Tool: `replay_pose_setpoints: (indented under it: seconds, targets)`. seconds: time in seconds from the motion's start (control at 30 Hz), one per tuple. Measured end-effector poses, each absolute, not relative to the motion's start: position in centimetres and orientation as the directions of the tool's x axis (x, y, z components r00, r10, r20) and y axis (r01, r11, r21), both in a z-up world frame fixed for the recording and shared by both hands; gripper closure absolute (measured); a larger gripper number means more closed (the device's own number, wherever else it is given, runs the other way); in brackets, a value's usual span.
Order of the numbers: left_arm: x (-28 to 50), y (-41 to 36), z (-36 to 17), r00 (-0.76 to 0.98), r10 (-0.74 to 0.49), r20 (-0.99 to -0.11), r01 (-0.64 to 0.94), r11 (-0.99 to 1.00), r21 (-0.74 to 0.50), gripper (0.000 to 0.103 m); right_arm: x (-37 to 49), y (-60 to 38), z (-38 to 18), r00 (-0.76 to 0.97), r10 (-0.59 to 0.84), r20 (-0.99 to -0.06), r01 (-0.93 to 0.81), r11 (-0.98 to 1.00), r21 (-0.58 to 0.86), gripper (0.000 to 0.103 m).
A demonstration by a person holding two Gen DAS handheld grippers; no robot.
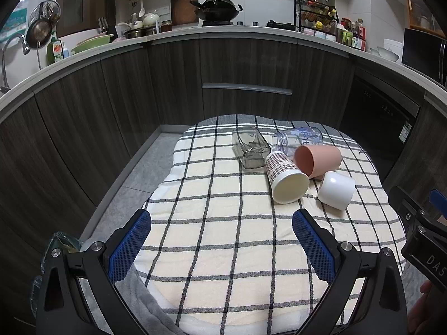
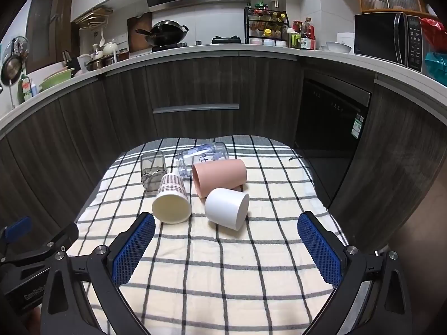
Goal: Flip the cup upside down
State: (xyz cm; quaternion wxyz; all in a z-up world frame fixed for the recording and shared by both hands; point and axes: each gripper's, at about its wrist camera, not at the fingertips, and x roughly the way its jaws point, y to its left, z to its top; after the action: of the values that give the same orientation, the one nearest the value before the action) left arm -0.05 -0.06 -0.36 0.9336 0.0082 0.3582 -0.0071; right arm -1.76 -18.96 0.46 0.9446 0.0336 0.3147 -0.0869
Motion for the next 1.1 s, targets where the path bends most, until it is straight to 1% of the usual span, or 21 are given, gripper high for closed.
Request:
replay_pose_setpoints:
  seconds: [1.1]
  targets:
    - [0.08,0.03,-0.62,0.736,-0.012,-0.677,0.022,1.000,0.007,0.000,-1.83,-18.93,0.28,0.785,-0.142,-0.603,0.186,0.983,0.011,0.001]
